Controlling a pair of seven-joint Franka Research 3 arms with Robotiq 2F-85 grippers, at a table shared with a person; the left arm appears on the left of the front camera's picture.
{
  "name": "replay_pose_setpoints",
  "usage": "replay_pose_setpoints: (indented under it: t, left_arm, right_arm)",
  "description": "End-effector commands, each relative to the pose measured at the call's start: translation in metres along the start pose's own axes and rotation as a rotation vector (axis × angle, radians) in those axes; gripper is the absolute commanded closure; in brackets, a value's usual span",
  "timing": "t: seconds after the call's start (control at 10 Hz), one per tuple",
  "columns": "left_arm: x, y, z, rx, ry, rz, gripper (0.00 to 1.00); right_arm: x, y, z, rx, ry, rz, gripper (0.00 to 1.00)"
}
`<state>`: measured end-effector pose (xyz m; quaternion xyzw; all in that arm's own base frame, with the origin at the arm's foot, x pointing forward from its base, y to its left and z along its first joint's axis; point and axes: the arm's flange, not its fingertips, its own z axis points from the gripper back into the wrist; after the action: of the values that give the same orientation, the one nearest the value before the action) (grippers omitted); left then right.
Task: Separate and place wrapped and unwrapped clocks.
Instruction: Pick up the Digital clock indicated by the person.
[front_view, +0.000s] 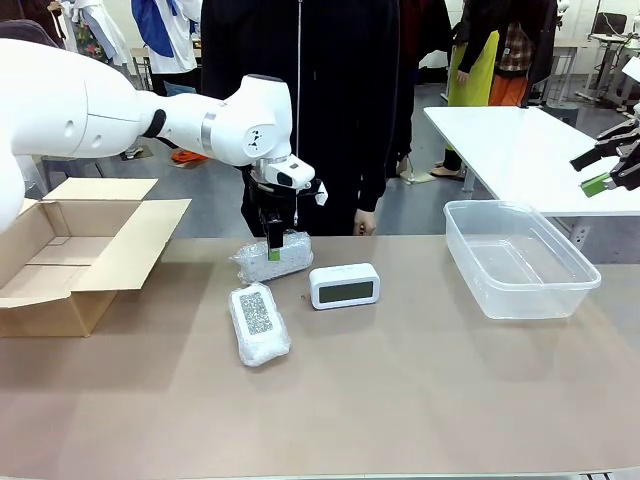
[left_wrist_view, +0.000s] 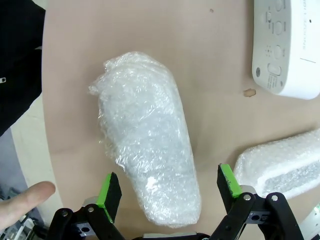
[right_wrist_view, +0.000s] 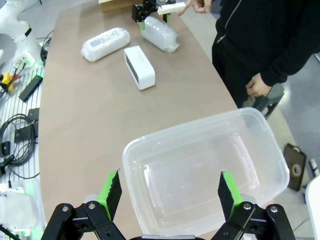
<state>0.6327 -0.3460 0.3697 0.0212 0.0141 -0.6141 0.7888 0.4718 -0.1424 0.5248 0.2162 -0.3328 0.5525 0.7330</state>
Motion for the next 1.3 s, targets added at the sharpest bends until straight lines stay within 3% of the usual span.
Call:
replay_pose_setpoints:
  t: [0.0,0.8,1.2]
  left_arm:
    - [0.006,0.005,-0.002,-0.002,-0.027,0.03,0.0]
    - [0.01,0.014,-0.02,-0.008,-0.024,0.004,0.0]
    - [0.007,0.014,-0.019,-0.025,0.007,0.002,0.4]
  right_arm:
    - [0.0,0.0,-0.001,0.004,-0.008,0.003,0.0]
    - [0.0,0.0,-0.001,0.004,-0.008,0.003,0.0]
    - [0.0,0.0,-0.001,0.004,-0.008,0.003,0.0]
